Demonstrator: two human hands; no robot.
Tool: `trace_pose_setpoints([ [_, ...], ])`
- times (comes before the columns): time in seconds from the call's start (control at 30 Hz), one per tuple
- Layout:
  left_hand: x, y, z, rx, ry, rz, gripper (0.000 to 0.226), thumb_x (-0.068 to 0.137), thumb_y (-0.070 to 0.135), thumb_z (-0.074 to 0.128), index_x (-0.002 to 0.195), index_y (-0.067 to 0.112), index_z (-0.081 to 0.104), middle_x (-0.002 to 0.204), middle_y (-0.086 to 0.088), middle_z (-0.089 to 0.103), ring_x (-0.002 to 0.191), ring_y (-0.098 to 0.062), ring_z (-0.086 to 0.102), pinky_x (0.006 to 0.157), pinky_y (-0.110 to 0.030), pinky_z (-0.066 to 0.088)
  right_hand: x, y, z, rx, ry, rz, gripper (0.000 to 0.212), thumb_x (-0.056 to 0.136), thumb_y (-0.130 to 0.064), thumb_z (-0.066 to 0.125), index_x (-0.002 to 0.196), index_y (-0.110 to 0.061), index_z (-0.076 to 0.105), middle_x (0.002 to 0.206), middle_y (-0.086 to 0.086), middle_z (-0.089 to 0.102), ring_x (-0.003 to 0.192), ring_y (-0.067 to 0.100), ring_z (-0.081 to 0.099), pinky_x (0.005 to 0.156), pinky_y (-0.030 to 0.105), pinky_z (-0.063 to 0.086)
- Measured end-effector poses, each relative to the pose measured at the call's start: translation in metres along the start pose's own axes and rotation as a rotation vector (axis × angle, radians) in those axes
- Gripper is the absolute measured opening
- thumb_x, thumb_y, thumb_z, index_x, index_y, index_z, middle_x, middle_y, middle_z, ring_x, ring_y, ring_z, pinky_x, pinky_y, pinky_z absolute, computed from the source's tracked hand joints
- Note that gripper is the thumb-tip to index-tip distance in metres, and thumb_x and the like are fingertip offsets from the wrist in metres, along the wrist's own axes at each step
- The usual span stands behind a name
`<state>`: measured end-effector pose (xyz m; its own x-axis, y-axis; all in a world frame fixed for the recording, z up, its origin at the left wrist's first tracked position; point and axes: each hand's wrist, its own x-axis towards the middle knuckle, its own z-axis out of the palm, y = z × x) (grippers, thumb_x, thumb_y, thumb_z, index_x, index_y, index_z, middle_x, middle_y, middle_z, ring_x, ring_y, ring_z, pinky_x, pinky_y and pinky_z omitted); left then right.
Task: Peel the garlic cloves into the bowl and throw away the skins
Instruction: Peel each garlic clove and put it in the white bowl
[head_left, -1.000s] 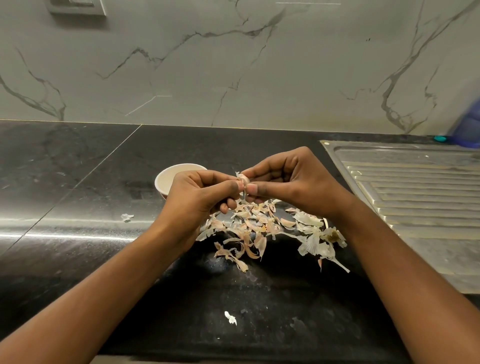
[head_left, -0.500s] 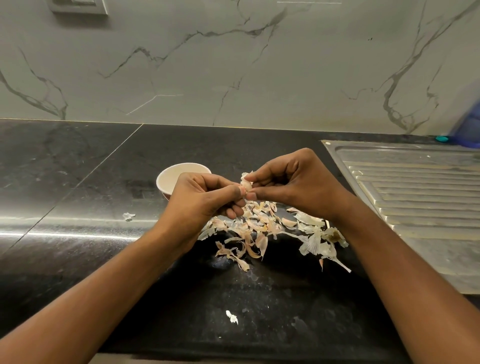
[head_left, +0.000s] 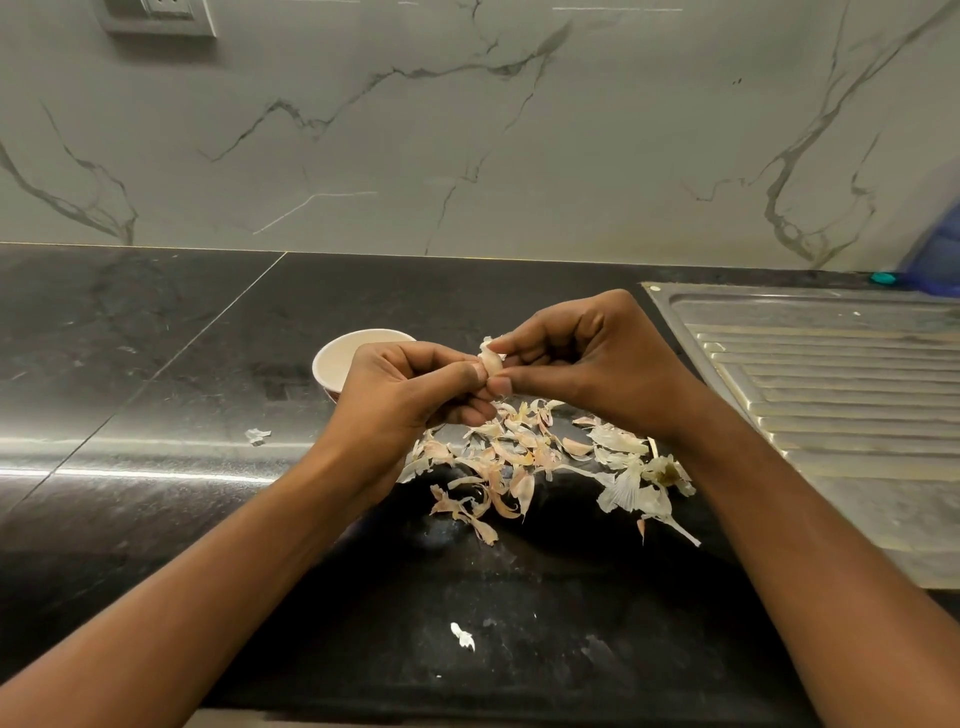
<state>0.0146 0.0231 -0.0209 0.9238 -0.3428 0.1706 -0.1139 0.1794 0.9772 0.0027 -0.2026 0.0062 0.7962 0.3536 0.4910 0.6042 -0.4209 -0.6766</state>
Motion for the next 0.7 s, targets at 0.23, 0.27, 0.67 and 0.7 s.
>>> trace_pose_setpoints([
  [0.23,-0.0016,0.0048,0.0,-0.068,-0.073,-0.048,0.025,0.083,0.013,0.073,0.099,-0.005,0.078,0.095,-0.025,0.078,0.078,-0.026,0.077,0.07,-0.025,0.064,-0.0004,0.0011,-0.0029,-0.025,-0.005,0.001,0.028,0.087,-0.01,0.087,0.114,-0.004,0.08,0.102,0.004,0.082,0.091,0.019,0.081,0.083,0.04,0.068],
  [0.27,-0.0015,0.0045,-0.0002,-0.066,-0.073,-0.05,0.024,0.083,0.013,0.073,0.098,-0.005,0.079,0.095,-0.024,0.079,0.078,-0.026,0.078,0.07,-0.025,0.064,-0.0003,0.0009,-0.0023,-0.029,-0.011,0.001,0.028,0.087,-0.01,0.087,0.114,-0.004,0.08,0.102,0.004,0.082,0.091,0.019,0.081,0.082,0.04,0.068],
  [0.67,-0.0026,-0.0007,-0.002,-0.003,-0.018,0.017,0.02,0.086,0.009,0.072,0.096,-0.008,0.077,0.09,-0.027,0.077,0.073,-0.028,0.076,0.069,-0.028,0.064,0.0007,-0.001,0.002,-0.063,-0.018,-0.035,0.028,0.087,-0.012,0.087,0.113,-0.006,0.081,0.1,0.002,0.083,0.088,0.019,0.081,0.08,0.037,0.067],
  [0.7,-0.0024,0.0,-0.0016,-0.016,-0.032,0.011,0.024,0.084,0.012,0.073,0.097,-0.007,0.077,0.092,-0.027,0.077,0.074,-0.027,0.076,0.071,-0.028,0.064,0.0006,-0.0004,0.0009,-0.062,-0.015,-0.031,0.027,0.087,-0.011,0.087,0.114,-0.005,0.081,0.101,0.003,0.083,0.088,0.019,0.081,0.08,0.039,0.068],
])
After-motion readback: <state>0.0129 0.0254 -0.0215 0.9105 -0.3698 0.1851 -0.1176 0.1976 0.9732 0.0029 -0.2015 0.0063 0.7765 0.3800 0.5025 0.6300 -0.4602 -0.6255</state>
